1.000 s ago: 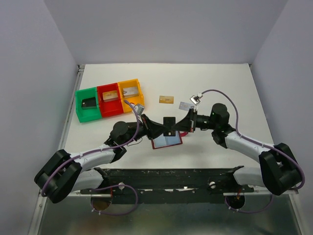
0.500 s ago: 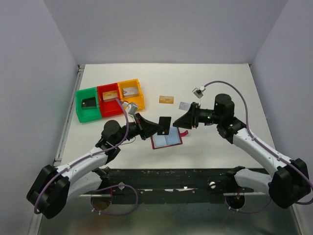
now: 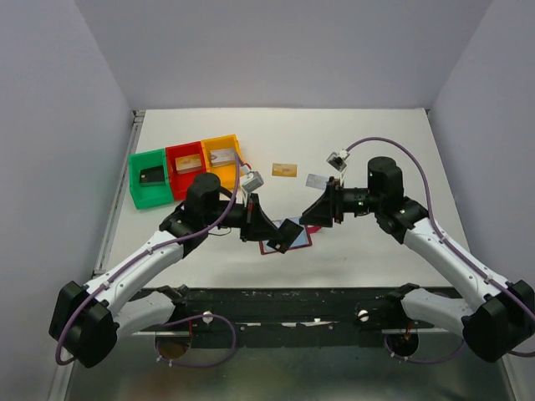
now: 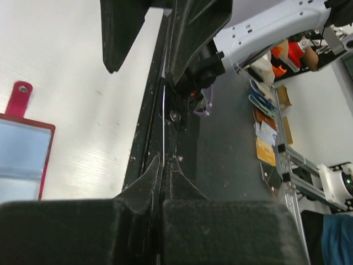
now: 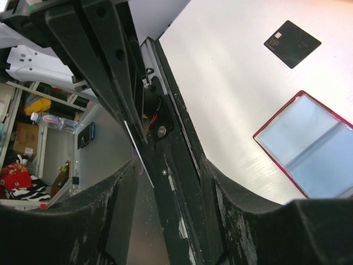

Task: Take the credit cards out of the card holder
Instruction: Place the credit card at the center of the board.

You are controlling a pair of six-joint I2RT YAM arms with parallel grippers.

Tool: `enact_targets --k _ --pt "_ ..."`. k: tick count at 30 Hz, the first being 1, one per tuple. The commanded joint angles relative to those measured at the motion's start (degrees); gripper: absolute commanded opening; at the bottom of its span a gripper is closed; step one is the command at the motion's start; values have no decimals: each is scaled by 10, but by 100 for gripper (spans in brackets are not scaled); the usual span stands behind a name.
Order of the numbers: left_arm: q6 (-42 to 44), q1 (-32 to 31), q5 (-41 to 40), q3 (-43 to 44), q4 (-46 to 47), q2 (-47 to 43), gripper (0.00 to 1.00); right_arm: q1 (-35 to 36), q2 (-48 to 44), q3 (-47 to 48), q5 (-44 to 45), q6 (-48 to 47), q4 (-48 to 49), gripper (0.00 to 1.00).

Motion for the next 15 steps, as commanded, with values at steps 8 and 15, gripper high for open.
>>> enact_targets --k 8,15 --pt "54 0 52 40 -96 34 0 50 13 44 -12 -75 -85 53" --pt "56 0 52 47 -99 34 0 69 35 56 9 -93 -111 47"
